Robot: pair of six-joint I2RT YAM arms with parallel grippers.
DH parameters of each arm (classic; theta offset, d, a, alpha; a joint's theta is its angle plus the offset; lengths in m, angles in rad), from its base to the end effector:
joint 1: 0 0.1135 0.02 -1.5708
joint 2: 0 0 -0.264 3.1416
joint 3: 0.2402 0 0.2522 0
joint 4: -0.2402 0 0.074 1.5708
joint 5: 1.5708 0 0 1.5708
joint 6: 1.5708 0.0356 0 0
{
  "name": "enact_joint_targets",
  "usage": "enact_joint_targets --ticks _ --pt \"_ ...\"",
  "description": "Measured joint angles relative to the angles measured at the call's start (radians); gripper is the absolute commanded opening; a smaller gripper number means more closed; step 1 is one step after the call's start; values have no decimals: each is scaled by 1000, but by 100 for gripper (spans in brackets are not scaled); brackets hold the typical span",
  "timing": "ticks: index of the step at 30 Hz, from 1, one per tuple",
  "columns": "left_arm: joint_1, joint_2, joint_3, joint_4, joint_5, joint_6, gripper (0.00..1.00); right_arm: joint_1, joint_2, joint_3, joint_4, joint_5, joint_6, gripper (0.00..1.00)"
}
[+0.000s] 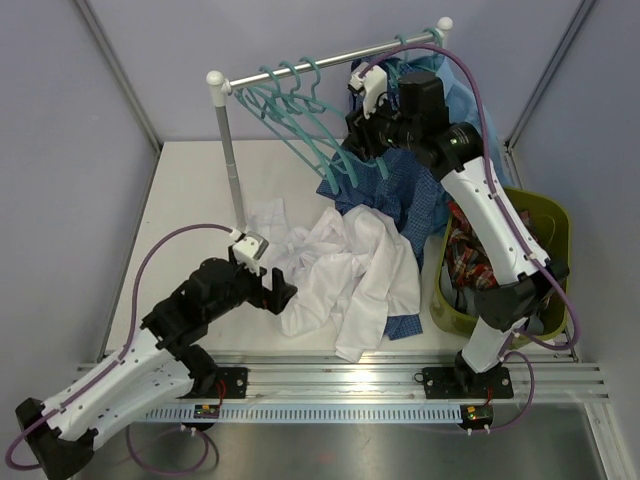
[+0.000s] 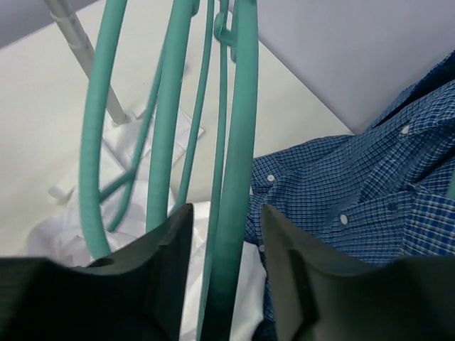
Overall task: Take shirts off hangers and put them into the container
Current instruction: Hang the hanger back to the clothesline with the right arm, then place the shirt into the basket
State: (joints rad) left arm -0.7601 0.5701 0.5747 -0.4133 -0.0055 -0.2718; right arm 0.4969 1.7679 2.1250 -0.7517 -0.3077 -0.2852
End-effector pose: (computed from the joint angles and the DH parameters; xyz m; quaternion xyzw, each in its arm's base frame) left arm 0.1038 -0.0984 0.2736 0.2006 0.8115 -0.2688 0.4786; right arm 0.3288 0.1906 0.4727 -0.3920 0.7277 0.1847 0.5317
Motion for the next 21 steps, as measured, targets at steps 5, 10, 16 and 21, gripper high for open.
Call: enact_joint_targets --ticks 5,10,16,21 --pt "0 158 1 79 9 -17 99 -3 -93 -90 0 47 -34 84" --pt "-18 377 40 125 -1 -17 99 -92 -269 -274 17 43 -83 97" --pt "-129 665 182 184 -78 20 99 -202 -565 -676 47 -54 -220 99" --pt "-180 927 251 245 -179 66 99 -225 -701 -895 12 -179 -301 99"
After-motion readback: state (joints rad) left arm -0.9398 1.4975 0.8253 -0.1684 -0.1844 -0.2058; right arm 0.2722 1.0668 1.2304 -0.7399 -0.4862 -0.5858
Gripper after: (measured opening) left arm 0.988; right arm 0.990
